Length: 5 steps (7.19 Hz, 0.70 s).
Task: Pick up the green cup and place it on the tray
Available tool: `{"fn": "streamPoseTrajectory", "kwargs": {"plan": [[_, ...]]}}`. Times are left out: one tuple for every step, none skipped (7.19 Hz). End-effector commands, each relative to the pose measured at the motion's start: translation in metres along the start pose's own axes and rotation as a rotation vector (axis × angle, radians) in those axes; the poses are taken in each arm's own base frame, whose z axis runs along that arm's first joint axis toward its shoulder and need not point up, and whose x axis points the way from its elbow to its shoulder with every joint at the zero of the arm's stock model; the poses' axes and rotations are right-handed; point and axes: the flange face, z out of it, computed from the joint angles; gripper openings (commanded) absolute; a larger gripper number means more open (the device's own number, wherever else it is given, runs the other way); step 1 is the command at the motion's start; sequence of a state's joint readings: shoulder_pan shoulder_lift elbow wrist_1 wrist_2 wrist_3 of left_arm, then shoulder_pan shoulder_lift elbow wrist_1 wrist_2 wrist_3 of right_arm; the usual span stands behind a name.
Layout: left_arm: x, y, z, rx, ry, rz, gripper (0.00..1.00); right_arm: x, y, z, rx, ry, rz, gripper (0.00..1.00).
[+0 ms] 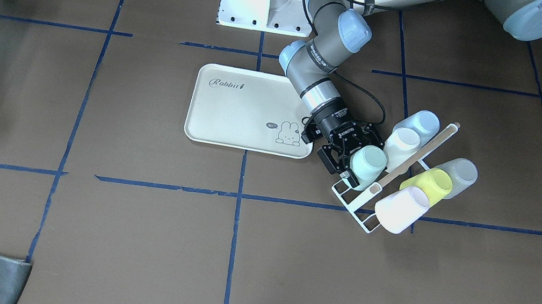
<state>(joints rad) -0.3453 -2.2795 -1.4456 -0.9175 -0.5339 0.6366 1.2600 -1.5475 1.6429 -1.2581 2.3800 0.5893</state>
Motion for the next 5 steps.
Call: {"fn": "streamPoseTrajectory", "kwargs": {"plan": [[-0.006,0.013,0.005,-0.002,0.003,-0.024,0.64,-0.003,-0.002,-0.002,0.0,-0.006,0.0,1.0],[-0.014,0.033,-0.003,0.014,-0.01,-0.065,0.64,-0.005,-0.004,-0.003,0.003,-0.008,-0.002,1.0],[-0.015,0.052,-0.007,0.029,-0.021,-0.103,0.64,-0.005,-0.004,-0.003,0.003,-0.008,-0.002,1.0],[-0.01,0.075,-0.013,0.046,-0.035,-0.132,0.65,-0.005,-0.004,-0.002,0.002,-0.007,-0.001,1.0],[-0.003,0.094,-0.017,0.062,-0.047,-0.165,0.65,-0.005,-0.004,-0.002,0.002,-0.007,-0.001,1.0]]}}
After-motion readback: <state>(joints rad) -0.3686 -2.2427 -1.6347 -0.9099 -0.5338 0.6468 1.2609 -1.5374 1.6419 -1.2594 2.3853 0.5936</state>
